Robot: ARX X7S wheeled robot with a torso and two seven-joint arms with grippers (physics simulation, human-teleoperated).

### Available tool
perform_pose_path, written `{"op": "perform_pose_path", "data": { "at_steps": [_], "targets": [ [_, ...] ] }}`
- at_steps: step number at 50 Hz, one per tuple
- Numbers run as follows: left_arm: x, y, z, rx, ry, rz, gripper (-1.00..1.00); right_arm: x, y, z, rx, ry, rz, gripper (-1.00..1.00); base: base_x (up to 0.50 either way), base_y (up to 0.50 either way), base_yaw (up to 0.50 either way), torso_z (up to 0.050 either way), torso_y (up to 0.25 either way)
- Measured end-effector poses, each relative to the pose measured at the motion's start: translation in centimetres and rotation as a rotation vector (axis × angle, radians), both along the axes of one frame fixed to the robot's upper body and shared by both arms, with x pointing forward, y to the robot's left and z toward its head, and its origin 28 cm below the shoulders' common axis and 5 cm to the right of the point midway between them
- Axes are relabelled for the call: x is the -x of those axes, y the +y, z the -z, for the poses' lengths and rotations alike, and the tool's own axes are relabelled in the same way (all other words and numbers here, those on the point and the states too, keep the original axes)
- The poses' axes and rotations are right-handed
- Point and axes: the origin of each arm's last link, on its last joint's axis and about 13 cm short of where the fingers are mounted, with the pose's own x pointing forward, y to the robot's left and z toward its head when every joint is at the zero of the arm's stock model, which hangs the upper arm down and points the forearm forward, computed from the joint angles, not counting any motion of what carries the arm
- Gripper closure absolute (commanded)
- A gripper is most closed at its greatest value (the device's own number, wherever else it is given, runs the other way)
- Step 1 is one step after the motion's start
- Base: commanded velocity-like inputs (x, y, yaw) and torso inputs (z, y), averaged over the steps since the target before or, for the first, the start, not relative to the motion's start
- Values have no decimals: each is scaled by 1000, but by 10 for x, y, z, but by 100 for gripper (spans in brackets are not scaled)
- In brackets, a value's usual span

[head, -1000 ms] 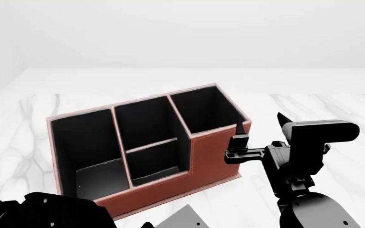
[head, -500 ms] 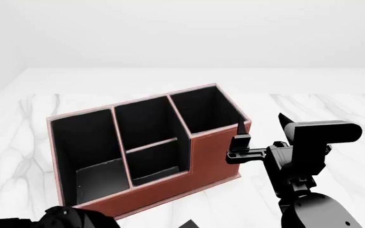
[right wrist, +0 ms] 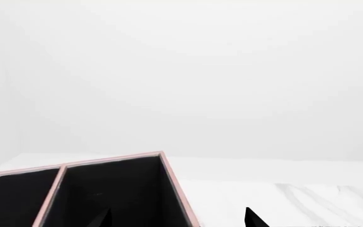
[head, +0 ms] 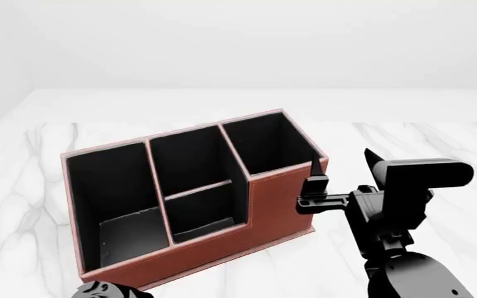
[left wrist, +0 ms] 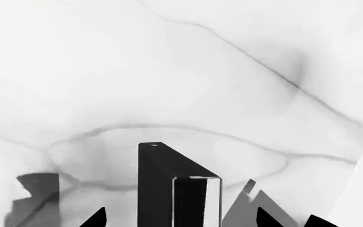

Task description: Pick up the book and place it in the left compartment of the caddy.

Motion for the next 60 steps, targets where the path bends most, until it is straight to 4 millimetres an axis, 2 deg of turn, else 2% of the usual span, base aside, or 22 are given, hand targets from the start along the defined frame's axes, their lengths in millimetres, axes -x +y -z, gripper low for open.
{"op": "perform_pose_path", "data": {
  "at_steps": [6,7,19,30,35,48,60],
  "targets": [
    [-2,-1,7,-15,22,-7,-100,0,-1,1,-4,0,2,-100,0,0,0,0,0],
    [-2,-1,8,-20,24,-12,100,0,-1,1,-4,0,3,-100,0,0,0,0,0],
    [-7,1,16,-74,18,-64,100,0,-2,2,-8,1,6,-100,0,0,0,0,0],
    [-9,7,10,-115,-38,-122,100,1,-3,1,-8,0,9,-100,0,0,0,0,0],
    [-14,16,-9,-116,-109,-171,100,1,-3,1,-9,0,12,-100,0,0,0,0,0],
    [-35,43,-74,-93,-281,-411,100,1,-4,1,-11,-2,18,-100,0,0,0,0,1],
    [-51,62,-128,-82,-325,-688,100,0,-5,1,-11,2,21,-100,0,0,0,0,1]
  ]
}}
